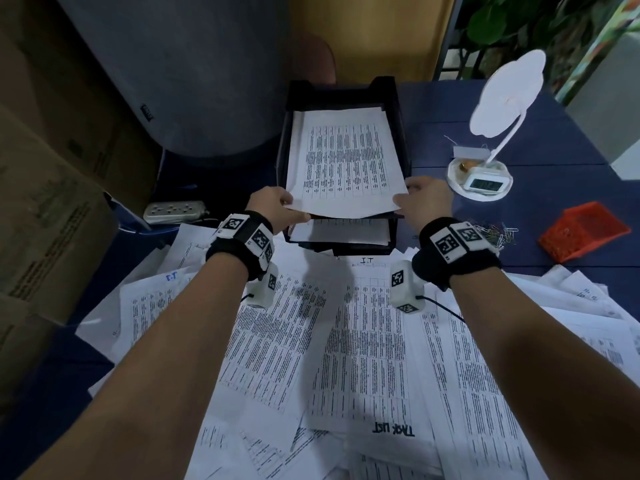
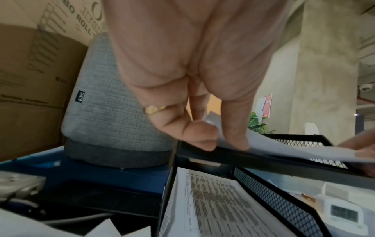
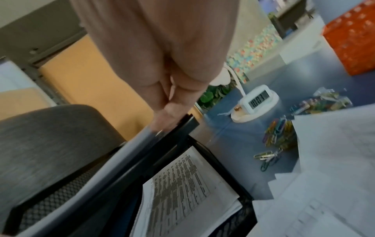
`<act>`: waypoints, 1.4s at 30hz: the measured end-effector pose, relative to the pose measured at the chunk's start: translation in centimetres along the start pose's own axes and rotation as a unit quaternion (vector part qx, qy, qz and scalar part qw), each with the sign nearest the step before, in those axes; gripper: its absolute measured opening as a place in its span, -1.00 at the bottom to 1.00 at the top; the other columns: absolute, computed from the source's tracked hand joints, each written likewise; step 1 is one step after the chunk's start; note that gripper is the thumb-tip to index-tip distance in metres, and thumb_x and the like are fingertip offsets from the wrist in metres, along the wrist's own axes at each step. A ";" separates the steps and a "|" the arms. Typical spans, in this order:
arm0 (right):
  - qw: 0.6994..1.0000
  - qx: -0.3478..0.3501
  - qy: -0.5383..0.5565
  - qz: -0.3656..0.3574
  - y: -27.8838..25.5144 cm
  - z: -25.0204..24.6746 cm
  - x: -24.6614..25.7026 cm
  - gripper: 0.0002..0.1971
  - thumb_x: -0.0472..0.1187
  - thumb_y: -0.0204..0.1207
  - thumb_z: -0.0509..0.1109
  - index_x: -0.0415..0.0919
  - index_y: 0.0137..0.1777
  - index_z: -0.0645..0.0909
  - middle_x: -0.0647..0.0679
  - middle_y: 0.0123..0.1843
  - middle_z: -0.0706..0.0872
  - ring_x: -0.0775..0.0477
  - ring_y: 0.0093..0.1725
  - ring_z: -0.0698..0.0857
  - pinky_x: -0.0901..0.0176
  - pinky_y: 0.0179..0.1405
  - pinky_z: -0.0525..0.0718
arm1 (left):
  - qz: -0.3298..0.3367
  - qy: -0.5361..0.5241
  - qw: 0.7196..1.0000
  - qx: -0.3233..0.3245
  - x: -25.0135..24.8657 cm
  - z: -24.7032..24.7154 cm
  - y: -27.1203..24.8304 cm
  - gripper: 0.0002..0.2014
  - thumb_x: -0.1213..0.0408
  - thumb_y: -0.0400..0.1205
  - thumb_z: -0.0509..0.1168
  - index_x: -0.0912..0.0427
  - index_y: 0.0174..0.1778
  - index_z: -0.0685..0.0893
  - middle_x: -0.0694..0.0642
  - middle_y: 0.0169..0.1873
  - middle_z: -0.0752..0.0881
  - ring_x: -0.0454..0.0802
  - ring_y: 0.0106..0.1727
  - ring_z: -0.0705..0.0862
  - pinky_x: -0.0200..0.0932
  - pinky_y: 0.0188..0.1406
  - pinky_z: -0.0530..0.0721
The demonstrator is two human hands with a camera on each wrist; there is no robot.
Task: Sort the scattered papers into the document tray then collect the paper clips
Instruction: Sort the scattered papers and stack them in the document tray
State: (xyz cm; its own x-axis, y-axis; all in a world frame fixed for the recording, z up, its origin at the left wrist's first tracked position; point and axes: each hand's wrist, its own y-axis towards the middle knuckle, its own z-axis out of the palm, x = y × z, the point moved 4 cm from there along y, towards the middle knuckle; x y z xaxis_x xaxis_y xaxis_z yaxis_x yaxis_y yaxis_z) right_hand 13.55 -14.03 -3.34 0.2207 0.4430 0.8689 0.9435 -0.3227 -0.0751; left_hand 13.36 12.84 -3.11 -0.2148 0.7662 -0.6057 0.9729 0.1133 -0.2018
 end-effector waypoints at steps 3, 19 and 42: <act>1.000 0.008 -0.012 -0.016 0.0 0.5 -0.1 -0.58 -0.41 0.50 0.35 -0.33 0.38 0.57 -0.21 0.29 0.69 -0.15 0.21 0.70 0.27 0.00 0.68 | 0.014 0.001 1.000 0.005 0.1 0.2 -0.1 -0.40 0.03 0.42 0.55 0.23 0.32 0.62 0.11 0.28 0.65 0.03 0.27 0.62 -0.13 0.27 0.60; 0.975 0.109 -0.181 -0.069 1.1 1.1 0.4 -0.55 -0.28 0.52 0.44 -0.26 0.41 0.55 -0.18 0.40 0.61 -0.21 0.23 0.68 -0.01 0.35 0.59 | 0.000 0.059 0.995 -0.086 0.1 0.5 0.9 -0.68 -0.01 0.54 0.41 0.12 0.08 0.75 0.10 0.06 0.73 0.07 0.06 0.69 -0.08 0.05 0.69; 0.915 0.221 -0.331 -0.064 -8.2 7.7 -5.0 -0.69 -0.18 0.68 0.07 -0.32 -0.01 0.62 -0.23 0.10 0.71 -0.19 0.01 0.65 0.17 0.00 0.56 | -0.168 0.150 0.974 0.036 16.3 4.5 -3.5 -0.21 -0.05 0.40 0.51 0.16 0.45 0.33 0.30 0.29 0.51 0.31 0.33 0.50 0.15 0.29 0.55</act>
State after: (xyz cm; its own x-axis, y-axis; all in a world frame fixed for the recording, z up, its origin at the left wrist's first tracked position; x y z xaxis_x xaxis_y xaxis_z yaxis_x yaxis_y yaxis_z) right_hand 6.65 -7.21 -10.84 0.0648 0.9107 0.4080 0.9476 0.0721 -0.3112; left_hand 6.03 22.07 -15.73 -0.4745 0.8454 -0.2453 0.8409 0.3530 -0.4102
